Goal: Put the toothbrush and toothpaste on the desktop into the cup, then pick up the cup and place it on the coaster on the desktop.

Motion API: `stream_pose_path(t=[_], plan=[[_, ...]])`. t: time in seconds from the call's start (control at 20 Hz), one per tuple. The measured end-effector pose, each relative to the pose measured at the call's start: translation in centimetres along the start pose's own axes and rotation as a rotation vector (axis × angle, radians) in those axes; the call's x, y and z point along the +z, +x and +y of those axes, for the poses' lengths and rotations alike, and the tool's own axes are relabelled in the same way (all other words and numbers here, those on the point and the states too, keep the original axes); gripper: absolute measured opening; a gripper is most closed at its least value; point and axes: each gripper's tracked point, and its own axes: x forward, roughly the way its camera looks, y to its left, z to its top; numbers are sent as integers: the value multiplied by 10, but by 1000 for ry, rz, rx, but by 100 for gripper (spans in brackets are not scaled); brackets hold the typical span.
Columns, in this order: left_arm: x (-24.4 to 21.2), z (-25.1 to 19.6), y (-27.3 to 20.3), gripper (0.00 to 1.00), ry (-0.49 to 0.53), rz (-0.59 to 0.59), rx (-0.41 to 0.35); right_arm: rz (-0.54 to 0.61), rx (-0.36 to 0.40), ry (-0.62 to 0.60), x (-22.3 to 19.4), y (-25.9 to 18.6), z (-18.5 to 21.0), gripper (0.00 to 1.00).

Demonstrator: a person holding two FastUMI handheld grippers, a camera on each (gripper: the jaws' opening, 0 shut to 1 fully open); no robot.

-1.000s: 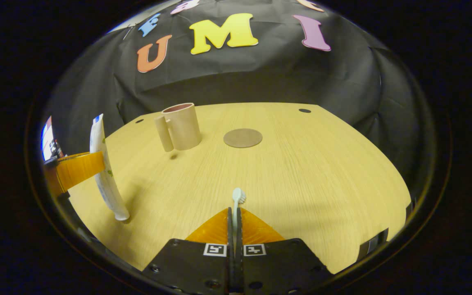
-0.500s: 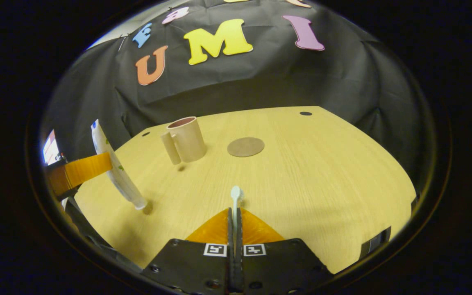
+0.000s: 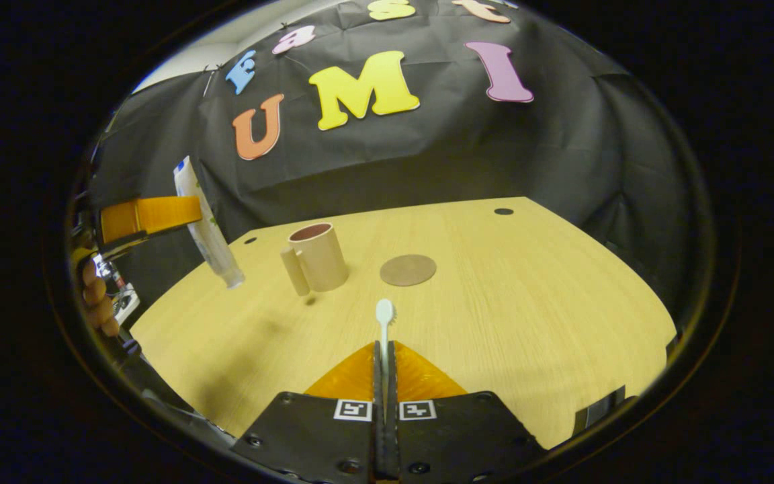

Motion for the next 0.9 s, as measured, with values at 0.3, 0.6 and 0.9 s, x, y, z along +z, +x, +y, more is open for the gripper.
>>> stream_pose_path(t=[0.3,0.6,0.9], plan=[[33,-7,32,40,-27,-49,-47,-9,19,-15,0,3,2,0],[54,-28,69,40,-2,-91,-116,-34,23,3,10,2,-2,0],[33,-34,111,40,-23,-46,-138,-61,15,15,21,-3,-10,0]])
